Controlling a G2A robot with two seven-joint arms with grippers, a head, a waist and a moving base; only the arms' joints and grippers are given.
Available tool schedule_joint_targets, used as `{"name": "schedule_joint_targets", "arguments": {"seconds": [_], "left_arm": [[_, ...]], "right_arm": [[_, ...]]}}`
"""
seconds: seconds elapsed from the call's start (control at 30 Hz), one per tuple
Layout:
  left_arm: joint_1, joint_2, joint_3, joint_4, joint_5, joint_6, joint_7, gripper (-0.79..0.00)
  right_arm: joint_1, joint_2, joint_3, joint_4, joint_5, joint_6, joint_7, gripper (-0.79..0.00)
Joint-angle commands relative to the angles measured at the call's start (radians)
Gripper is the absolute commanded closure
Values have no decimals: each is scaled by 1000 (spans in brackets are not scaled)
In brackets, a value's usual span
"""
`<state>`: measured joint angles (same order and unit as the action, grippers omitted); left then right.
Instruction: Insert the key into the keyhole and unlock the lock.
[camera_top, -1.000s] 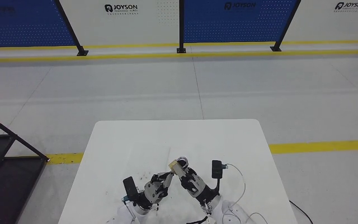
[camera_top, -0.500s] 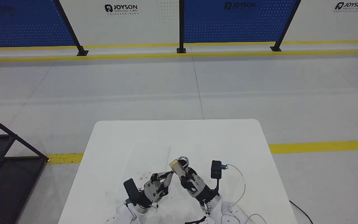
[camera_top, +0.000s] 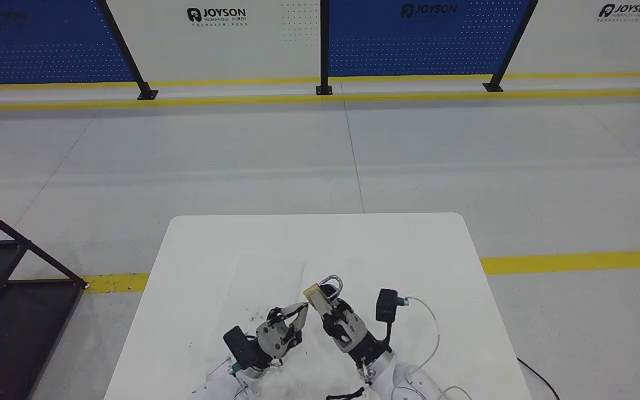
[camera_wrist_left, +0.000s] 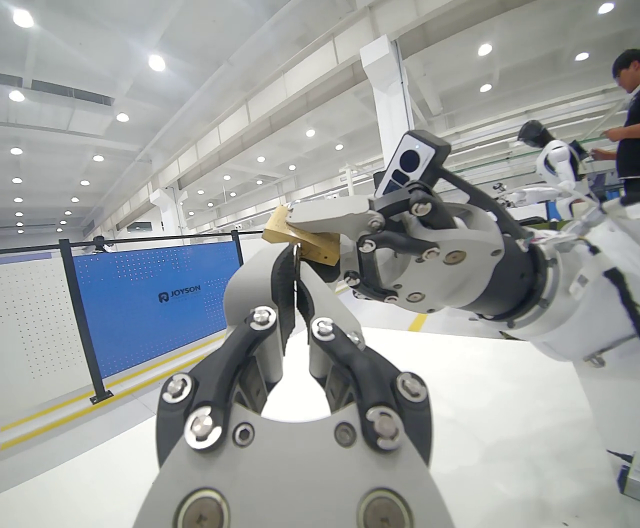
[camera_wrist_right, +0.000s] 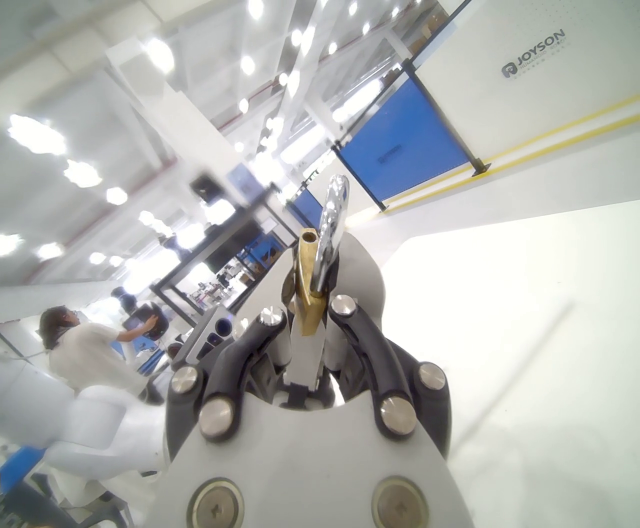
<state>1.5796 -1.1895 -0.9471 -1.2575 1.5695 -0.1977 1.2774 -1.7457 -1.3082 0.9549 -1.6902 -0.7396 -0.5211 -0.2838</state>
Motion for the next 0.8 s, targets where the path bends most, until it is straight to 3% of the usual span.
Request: {"name": "schedule_joint_targets", "arguments": {"seconds": [0.0,0.1,0.23,0.27,0.3,0.33,0.37,0.57,0.77], "left_arm": [[-3,0,-1,5,14,21,0,0],[-6,0,-1,14,41,63,1,0],[-10,-3,3,19,26,52,12,0],[-9,-4,4,18,15,42,19,-46],[-10,-4,5,19,5,33,23,-431],[-10,-5,5,20,-2,27,26,-736],[-10,-5,5,20,-7,23,28,-785],[2,1,-4,12,-32,-45,26,-785],[82,44,-105,-55,-92,-266,1,-785]], "right_arm": [[-1,0,-1,-1,-2,6,-4,0],[-2,0,-3,-2,-7,13,-10,0],[-1,0,-7,-1,-12,19,-16,0],[-2,0,-6,-1,-12,22,-21,0],[-2,-1,-6,-2,-13,25,-30,0],[-3,-1,-7,-1,-15,27,-37,0],[-3,-1,-7,0,-17,29,-41,0],[8,-3,1,14,-5,55,-60,0],[77,-12,-12,85,59,129,46,0]]}}
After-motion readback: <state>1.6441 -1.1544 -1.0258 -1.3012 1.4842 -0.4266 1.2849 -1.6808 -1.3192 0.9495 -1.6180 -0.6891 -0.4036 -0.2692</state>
